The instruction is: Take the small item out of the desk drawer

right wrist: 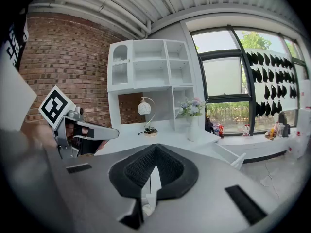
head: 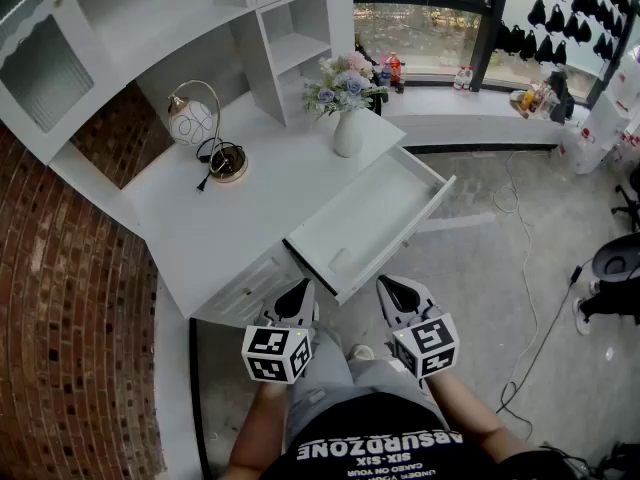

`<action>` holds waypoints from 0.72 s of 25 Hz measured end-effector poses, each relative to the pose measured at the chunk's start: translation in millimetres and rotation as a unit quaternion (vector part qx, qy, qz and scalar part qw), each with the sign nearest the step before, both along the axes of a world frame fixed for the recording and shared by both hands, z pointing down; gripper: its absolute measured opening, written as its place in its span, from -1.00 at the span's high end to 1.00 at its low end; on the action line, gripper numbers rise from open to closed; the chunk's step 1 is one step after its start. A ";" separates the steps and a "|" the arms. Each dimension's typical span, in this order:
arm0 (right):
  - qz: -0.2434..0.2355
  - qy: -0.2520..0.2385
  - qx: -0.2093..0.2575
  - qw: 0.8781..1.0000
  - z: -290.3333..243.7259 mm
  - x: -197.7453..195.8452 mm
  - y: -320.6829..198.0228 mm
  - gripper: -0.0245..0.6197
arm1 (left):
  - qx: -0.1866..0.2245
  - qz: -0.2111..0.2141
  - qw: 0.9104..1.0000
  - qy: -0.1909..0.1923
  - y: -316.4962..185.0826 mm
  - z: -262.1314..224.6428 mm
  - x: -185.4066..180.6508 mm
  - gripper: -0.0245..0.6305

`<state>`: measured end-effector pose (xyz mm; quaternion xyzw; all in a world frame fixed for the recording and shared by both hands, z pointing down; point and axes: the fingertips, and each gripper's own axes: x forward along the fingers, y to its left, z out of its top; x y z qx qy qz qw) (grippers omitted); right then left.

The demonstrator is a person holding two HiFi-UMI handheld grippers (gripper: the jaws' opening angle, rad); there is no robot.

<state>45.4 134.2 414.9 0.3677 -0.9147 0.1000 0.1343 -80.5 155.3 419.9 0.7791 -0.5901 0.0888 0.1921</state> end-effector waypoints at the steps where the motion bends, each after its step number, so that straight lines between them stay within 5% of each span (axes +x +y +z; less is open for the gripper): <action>1: 0.000 -0.001 0.000 1.000 0.5 -0.1 -0.9 0.93 | 0.001 0.003 1.000 -0.001 -2.4 -0.4 2.1 0.91; 18: 0.013 -0.012 -0.027 0.999 14.7 -3.7 -38.8 0.93 | -0.025 0.069 0.997 -0.003 -60.6 12.1 22.7 0.91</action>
